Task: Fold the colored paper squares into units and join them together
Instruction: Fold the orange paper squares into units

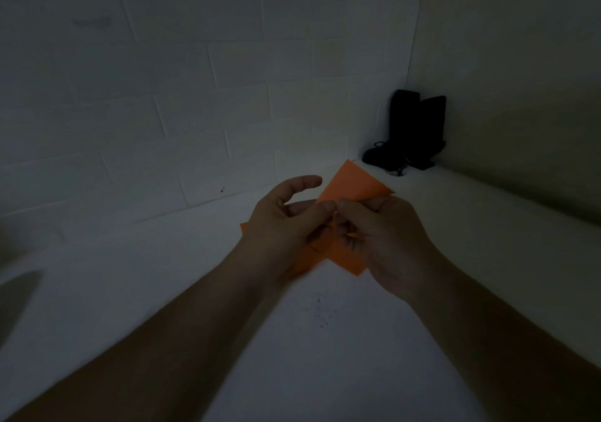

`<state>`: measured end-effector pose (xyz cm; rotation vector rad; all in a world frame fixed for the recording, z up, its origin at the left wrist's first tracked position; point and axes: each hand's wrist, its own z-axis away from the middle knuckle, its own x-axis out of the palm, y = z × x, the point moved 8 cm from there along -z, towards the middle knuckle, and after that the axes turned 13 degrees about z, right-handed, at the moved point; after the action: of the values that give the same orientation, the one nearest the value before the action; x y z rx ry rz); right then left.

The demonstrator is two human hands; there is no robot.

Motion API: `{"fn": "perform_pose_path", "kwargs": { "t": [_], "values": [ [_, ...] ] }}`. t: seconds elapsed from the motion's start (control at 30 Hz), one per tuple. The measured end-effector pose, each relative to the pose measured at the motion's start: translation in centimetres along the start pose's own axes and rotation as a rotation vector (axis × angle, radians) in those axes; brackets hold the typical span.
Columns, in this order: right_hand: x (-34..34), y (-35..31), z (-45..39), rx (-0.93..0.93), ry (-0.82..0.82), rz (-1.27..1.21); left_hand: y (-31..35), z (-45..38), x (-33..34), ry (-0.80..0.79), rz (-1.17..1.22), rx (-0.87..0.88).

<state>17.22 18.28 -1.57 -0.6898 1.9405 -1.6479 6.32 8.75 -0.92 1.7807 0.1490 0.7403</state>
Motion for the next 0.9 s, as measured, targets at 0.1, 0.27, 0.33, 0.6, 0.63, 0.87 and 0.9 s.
{"fn": "perform_pose_path", "kwargs": {
  "t": [0.1, 0.27, 0.33, 0.6, 0.63, 0.87, 0.9],
  "values": [
    [0.6, 0.4, 0.1, 0.085, -0.063, -0.099, 0.1, 0.0, 0.0, -0.003, 0.037, -0.001],
    [0.4, 0.2, -0.1, 0.078, -0.049, -0.127, 0.2, -0.1, -0.2, 0.021, 0.029, 0.014],
    [0.6, 0.2, -0.1, 0.073, -0.062, -0.115, 0.2, -0.1, -0.4, 0.033, 0.016, 0.019],
    [0.4, 0.2, -0.1, 0.071, -0.031, -0.105, 0.3, -0.3, -0.9, 0.076, -0.021, 0.046],
    [0.4, 0.2, -0.1, 0.076, -0.026, -0.111, 0.3, -0.3, -1.0, 0.083, -0.035, 0.054],
    [0.1, 0.0, -0.2, 0.052, 0.011, -0.106, 0.5, -0.5, -1.1, 0.093, -0.034, 0.078],
    [0.1, 0.0, -0.2, 0.05, 0.015, -0.105, 0.6, -0.5, -1.1, 0.09, -0.037, 0.08]
  ]
}}
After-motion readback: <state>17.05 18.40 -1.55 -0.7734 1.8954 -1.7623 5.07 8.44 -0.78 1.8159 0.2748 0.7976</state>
